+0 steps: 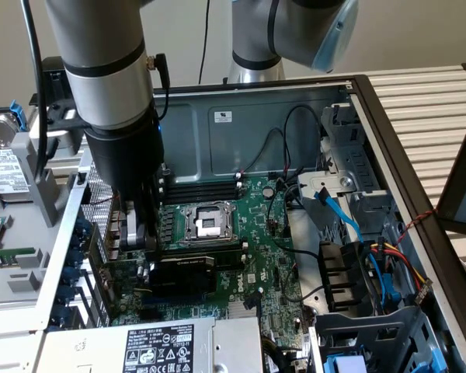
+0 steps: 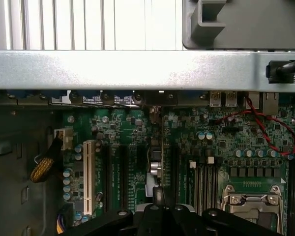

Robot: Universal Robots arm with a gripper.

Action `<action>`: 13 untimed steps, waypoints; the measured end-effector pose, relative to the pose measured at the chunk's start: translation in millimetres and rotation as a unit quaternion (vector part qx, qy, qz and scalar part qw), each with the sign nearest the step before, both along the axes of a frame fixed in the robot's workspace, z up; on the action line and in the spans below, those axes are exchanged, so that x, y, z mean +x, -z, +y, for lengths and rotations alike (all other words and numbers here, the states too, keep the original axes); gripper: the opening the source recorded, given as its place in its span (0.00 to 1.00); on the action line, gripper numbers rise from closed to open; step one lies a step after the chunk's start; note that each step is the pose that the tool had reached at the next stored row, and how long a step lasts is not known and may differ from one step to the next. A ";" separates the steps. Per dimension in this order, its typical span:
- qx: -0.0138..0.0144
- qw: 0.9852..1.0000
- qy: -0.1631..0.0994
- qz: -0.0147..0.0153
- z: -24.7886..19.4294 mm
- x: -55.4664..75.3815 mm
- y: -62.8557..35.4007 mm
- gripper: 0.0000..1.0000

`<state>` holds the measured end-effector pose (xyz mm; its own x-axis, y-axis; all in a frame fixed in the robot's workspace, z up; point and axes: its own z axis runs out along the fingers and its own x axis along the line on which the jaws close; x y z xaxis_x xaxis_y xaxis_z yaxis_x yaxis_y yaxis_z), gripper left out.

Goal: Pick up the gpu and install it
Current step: 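Press down on the gpu until it lock into place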

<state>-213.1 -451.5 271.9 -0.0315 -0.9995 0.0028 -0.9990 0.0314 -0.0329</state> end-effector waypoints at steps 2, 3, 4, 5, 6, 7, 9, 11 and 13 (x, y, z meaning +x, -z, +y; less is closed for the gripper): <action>0.000 1.000 0.000 0.001 0.0 0.0 0.3 0.11; 0.000 1.000 0.000 0.001 0.0 0.0 0.5 0.11; 0.000 1.000 0.000 0.002 0.0 0.0 0.6 0.11; 0.000 1.000 0.000 0.002 0.0 0.0 0.6 0.11; 0.000 1.000 0.000 0.002 0.0 0.0 0.7 0.11; 0.000 1.000 0.000 0.002 -0.1 0.0 0.7 0.11; 0.000 1.000 0.000 0.003 -0.3 0.1 0.8 0.11; 0.000 1.000 0.000 0.004 -0.5 0.1 0.9 0.11; 0.000 1.000 0.000 0.005 -0.9 0.0 0.8 0.11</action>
<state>-213.1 -452.4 271.1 -0.0314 -0.9995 0.0029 -0.9992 0.0313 -0.0239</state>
